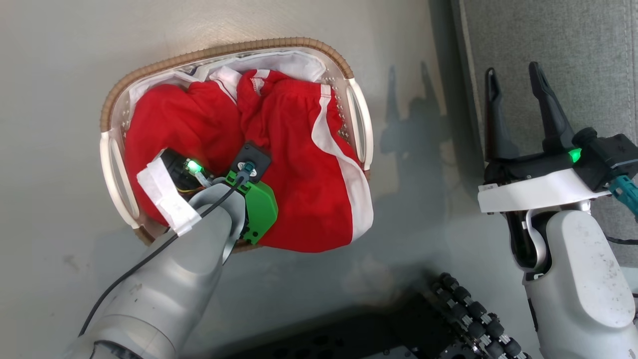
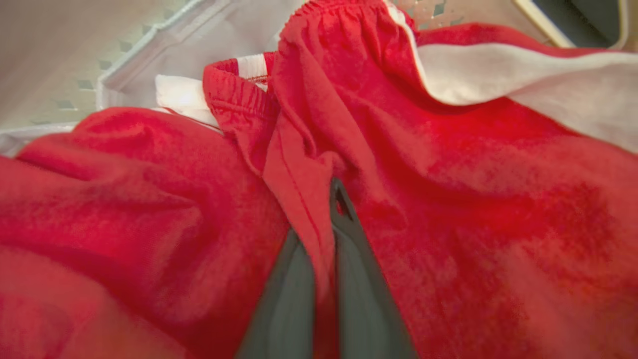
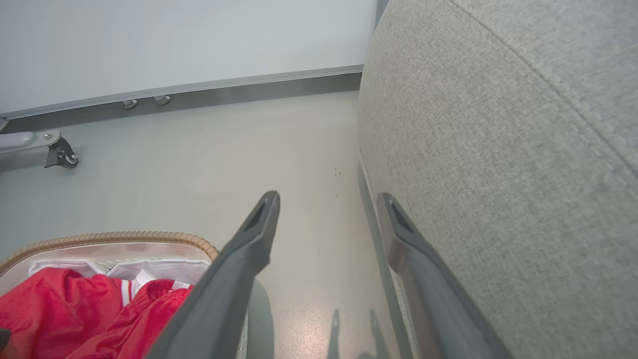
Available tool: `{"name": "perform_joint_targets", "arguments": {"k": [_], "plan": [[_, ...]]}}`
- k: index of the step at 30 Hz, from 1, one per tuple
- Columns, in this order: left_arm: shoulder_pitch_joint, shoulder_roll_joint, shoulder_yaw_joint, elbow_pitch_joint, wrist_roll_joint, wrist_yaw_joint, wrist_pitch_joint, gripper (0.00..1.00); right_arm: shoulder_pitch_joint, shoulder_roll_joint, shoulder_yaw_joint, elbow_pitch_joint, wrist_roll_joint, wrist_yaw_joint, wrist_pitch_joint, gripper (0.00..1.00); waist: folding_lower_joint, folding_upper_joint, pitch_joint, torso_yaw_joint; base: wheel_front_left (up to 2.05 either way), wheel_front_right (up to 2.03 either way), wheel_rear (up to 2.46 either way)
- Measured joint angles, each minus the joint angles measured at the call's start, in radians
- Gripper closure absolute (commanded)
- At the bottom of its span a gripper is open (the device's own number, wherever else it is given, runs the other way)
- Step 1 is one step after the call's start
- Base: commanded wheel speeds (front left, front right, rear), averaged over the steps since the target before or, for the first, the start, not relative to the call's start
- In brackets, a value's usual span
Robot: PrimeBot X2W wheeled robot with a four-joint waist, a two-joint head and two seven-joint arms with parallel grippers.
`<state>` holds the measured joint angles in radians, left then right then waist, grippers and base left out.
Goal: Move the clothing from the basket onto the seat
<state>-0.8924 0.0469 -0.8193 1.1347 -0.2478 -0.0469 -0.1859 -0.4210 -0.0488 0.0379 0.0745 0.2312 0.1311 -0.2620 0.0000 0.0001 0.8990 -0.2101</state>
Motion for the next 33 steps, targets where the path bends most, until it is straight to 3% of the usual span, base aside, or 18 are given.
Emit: {"name": "perform_joint_targets", "arguments": {"k": [15, 33], "plan": [[0.059, 0.002, -0.109, -0.155, -0.089, -0.012, -0.062, 1.00, 0.033, 0.001, -0.071, 0.045, -0.067, 0.000, 0.000, 0.00, -0.0001, 0.0000, -0.134, 0.051, 0.00, 0.00, 0.00], [0.136, 0.002, -0.169, -0.287, -0.191, -0.051, -0.077, 1.00, 0.244, 0.001, -0.061, 0.118, -0.124, 0.000, 0.000, 0.00, -0.0001, 0.0000, -0.537, 0.172, 0.00, 0.00, 0.00]]}}
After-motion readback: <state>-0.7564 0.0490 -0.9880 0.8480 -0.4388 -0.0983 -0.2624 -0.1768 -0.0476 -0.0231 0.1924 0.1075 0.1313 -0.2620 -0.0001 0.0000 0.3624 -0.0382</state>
